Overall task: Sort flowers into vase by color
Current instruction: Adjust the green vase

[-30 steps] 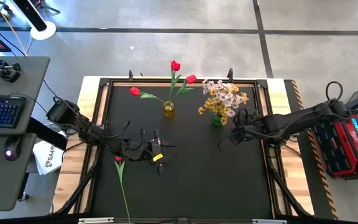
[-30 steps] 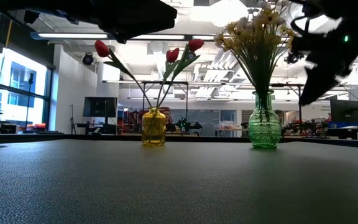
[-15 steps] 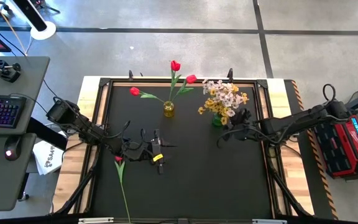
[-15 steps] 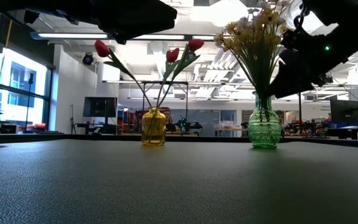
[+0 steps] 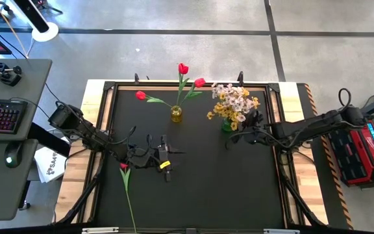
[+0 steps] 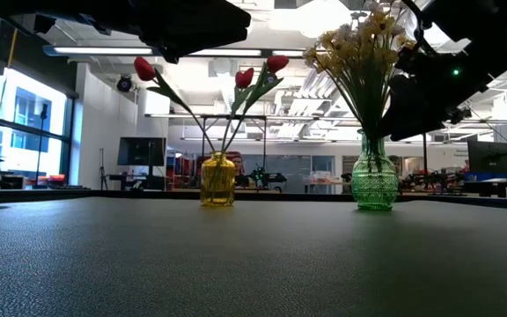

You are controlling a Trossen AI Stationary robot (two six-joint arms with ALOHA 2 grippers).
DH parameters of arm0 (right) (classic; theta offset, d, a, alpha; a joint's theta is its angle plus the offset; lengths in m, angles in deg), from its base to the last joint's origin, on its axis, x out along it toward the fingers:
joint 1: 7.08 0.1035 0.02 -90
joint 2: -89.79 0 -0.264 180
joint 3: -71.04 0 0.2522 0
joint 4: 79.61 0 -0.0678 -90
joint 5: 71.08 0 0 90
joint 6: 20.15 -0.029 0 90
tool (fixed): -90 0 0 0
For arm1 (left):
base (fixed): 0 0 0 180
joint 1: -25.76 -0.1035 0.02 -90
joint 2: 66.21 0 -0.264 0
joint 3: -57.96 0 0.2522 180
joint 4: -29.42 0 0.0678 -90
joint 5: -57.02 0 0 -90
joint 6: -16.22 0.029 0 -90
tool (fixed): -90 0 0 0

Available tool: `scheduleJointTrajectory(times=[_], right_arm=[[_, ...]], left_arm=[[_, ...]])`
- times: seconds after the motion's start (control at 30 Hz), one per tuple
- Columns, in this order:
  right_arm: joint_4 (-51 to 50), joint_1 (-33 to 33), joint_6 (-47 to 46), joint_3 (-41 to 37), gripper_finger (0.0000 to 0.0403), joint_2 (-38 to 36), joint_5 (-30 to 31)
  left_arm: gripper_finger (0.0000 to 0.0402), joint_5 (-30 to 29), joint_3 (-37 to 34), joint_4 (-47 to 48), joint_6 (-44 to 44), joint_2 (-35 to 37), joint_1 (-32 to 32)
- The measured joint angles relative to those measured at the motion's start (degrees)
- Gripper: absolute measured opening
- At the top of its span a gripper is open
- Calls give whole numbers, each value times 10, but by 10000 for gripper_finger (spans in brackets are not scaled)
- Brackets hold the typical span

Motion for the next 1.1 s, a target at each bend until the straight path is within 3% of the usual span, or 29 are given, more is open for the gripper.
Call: scheduleJointTrajectory(times=[0.27,0.4,0.67,0.97,1.1], right_arm=[[32,0,19,0,296,45,-1],[64,0,22,0,286,80,37],[101,-32,16,0,223,125,50],[132,-51,37,0,139,128,38],[130,-51,37,0,124,127,38]], left_arm=[[144,0,0,0,0,0,0],[144,0,0,1,0,0,0],[144,0,0,5,0,0,0],[144,0,0,8,0,0,0],[144,0,0,8,0,0,0]])
